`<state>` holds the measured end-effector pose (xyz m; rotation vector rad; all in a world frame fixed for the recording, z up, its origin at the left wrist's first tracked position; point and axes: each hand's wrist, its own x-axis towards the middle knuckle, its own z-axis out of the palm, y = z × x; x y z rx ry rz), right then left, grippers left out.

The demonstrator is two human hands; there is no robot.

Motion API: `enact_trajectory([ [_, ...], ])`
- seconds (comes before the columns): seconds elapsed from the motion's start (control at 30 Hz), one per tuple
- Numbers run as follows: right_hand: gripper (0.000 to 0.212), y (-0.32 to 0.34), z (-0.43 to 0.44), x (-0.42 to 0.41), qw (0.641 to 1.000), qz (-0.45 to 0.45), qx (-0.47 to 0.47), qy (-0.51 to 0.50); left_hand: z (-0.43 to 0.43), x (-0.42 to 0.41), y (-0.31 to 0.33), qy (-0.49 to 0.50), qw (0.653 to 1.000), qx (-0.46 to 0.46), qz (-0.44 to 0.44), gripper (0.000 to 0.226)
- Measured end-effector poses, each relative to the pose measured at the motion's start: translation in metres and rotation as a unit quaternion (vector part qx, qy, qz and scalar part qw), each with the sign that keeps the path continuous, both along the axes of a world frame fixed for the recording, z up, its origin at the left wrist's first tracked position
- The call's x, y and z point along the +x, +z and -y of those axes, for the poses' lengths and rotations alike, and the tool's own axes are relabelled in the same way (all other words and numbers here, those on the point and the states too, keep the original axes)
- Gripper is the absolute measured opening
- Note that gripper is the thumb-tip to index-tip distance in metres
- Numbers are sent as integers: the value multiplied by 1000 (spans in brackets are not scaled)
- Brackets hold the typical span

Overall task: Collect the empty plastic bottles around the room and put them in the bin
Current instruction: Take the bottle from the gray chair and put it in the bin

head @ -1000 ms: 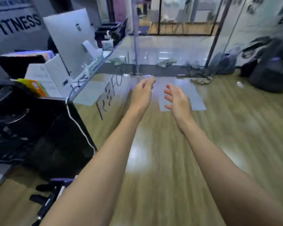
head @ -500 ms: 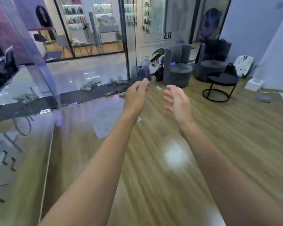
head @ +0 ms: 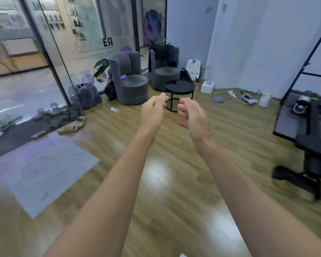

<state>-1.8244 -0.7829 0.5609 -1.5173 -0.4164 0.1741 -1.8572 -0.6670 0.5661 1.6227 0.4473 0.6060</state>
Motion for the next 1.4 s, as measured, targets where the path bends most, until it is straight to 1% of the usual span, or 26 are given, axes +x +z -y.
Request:
enact_trajectory([
  [0.2,39,-3,0,138,999,-20,2,-33,-3,128,3,-15,999,24,-33,32],
  [0.37,33,6,-12,232,999,-18,-1,-39,-22,222,12,-13,999,27,-33,32],
  [0.47,29,5,-28,286,999,-13,-5,-29,-39,276,12,-3,1000,24,-18,30],
  [0.53,31,3,-41,326,1000,-18,-6,-26,-52,317,8,0,1000,20,-16,29],
  [0.67,34,-3,-74,416,1000,-13,-15,-18,-86,408,-5,2,1000,11,-15,32],
  [0.93,26,-12,-139,586,998,3,-56,0,-147,585,-24,5,999,-32,-28,28],
  [1.07,25,-20,-181,677,998,7,-67,12,-184,667,-31,18,999,-21,-40,29],
  [1.17,21,-28,-216,744,997,2,-72,33,-218,728,-36,37,998,-13,-45,28],
  [1.27,25,-27,-251,809,994,-7,-85,73,-255,784,-33,68,996,-21,-54,31],
  [1.4,19,-23,-309,891,989,5,-82,120,-305,850,-28,118,991,-16,-53,32],
])
